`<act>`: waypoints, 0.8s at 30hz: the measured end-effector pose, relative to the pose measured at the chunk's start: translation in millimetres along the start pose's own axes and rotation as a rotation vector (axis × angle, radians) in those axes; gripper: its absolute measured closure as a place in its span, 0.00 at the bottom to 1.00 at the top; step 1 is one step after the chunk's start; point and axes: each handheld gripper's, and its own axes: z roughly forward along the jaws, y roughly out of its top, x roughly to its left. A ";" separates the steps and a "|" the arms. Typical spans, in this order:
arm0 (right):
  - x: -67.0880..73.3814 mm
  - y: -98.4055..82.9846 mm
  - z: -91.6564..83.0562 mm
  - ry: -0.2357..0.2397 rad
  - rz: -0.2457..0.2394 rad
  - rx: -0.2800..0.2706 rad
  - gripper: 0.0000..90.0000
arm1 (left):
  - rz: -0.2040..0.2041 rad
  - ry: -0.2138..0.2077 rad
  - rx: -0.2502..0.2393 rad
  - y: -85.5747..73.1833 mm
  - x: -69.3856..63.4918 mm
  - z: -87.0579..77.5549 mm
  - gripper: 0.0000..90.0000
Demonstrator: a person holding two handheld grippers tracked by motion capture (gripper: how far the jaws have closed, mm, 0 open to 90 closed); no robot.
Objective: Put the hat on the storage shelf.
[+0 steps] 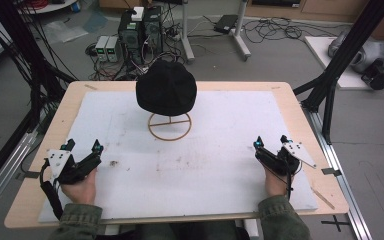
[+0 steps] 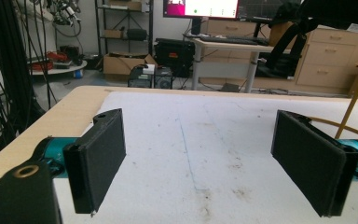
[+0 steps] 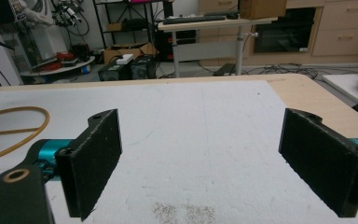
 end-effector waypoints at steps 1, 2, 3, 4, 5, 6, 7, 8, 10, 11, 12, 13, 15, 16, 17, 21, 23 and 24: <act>-0.1 -0.1 0.1 0.000 -0.001 0.001 0.14 | -0.001 -0.001 0.000 0.0 -0.3 0.1 0.20; -0.4 -0.1 0.2 -0.001 -0.006 0.001 0.14 | 0.001 -0.001 0.001 0.0 -0.4 0.1 0.20; -0.5 -0.2 0.2 -0.001 -0.007 0.002 0.14 | 0.001 -0.003 0.002 -0.1 -0.6 0.3 0.20; -0.4 -0.3 0.0 0.000 -0.001 0.004 0.14 | 0.000 -0.004 0.003 -0.1 -0.7 0.3 0.20; -0.6 -0.3 0.1 0.003 0.002 0.006 0.14 | 0.000 -0.004 0.003 -0.1 -0.8 0.3 0.20; -0.9 -0.5 0.3 0.006 0.004 0.007 0.14 | 0.000 -0.003 0.003 -0.2 -1.0 0.4 0.20; -1.1 -0.7 0.4 0.008 0.007 0.008 0.14 | 0.000 -0.005 0.003 -0.2 -0.9 0.5 0.20; -1.4 -0.9 0.6 0.009 0.008 0.008 0.14 | -0.002 -0.005 0.004 -0.2 -0.9 0.6 0.20; -1.8 -1.1 0.7 0.012 0.008 0.010 0.14 | -0.007 -0.004 0.005 -0.4 -0.5 0.9 0.20; -1.8 -1.2 0.5 0.014 0.011 0.013 0.14 | -0.010 -0.005 0.006 -0.4 -0.3 1.0 0.20; -2.3 -1.2 0.7 0.014 0.008 0.010 0.14 | -0.016 -0.005 0.006 -0.6 -0.2 1.4 0.20; -2.4 -1.5 0.4 0.016 0.014 0.014 0.14 | -0.019 -0.004 0.005 -0.7 0.0 1.6 0.20; -3.0 -1.6 0.2 0.016 0.010 0.013 0.14 | -0.020 -0.004 0.004 -0.8 -0.2 1.8 0.20; -3.0 -1.5 0.1 0.017 0.009 0.014 0.14 | -0.021 -0.005 0.004 -0.8 -0.3 2.0 0.20; -3.2 -1.6 0.0 0.017 0.007 0.014 0.14 | -0.020 -0.007 0.004 -0.9 -0.5 2.1 0.20; -3.3 -1.6 -0.3 0.021 0.004 0.018 0.14 | -0.019 -0.010 0.006 -1.2 -1.1 3.0 0.20; -2.6 -2.0 -0.1 0.023 0.011 0.024 0.14 | -0.021 -0.008 0.005 -1.3 -1.4 3.3 0.20; -2.9 -2.1 0.3 0.028 0.008 0.025 0.14 | -0.022 -0.010 0.004 -1.3 -1.3 3.4 0.20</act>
